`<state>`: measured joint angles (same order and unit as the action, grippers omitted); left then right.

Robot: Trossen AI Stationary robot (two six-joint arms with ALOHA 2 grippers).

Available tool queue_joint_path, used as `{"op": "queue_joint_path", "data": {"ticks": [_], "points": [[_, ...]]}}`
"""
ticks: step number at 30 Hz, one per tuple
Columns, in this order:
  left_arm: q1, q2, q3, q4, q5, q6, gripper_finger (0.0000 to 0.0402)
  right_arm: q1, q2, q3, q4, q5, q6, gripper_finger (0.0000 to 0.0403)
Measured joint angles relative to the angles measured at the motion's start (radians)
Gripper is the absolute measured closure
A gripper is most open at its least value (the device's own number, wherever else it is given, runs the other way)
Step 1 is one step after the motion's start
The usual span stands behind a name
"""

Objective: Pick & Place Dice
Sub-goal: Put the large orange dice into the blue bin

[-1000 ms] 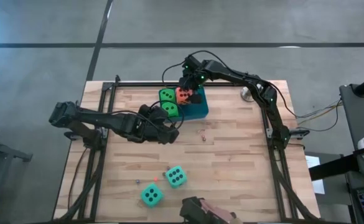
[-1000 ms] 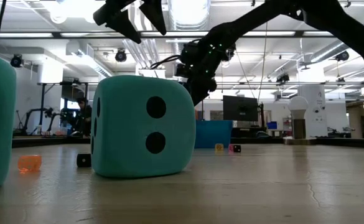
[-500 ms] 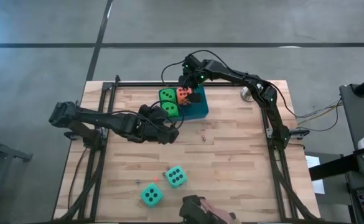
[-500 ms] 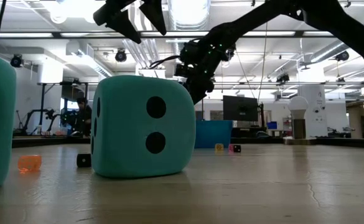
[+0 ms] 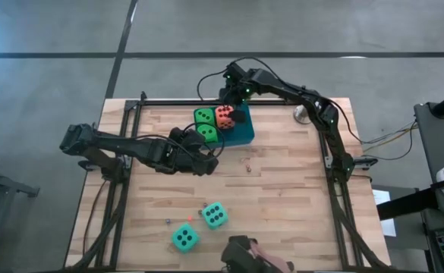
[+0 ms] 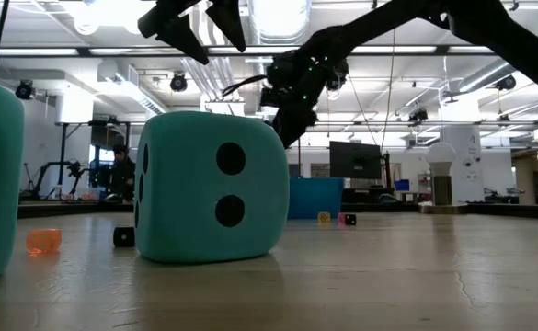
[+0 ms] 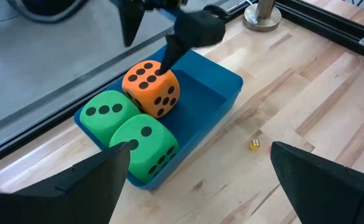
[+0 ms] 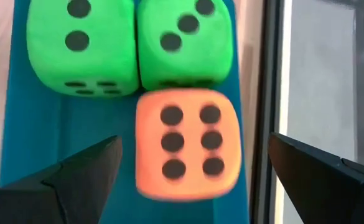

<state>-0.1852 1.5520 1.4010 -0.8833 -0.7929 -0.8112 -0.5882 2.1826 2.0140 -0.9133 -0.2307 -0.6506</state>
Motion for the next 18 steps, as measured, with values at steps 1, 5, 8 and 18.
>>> {"op": "queue_joint_path", "data": {"ticks": [1, 5, 8, 18], "points": [[0.000, 0.000, 0.000, 0.000, 0.000, 0.000, 0.0009, -0.005, -0.001, 0.017, -0.035, 0.009, 0.010, 0.0003], [0.000, 0.000, 0.000, 0.000, 0.000, 0.000, 0.0012, -0.025, -0.003, 0.073, -0.193, 0.024, 0.023, 0.0003], [0.000, 0.000, 0.000, 0.000, 0.000, 0.000, 0.0013, -0.039, -0.003, 0.084, -0.261, 0.024, 0.043, 0.0003], [0.000, 0.000, 0.000, 0.000, 0.000, 0.000, 0.0014, -0.043, -0.003, -0.026, -0.193, -0.033, 0.088, 0.0003]]}}
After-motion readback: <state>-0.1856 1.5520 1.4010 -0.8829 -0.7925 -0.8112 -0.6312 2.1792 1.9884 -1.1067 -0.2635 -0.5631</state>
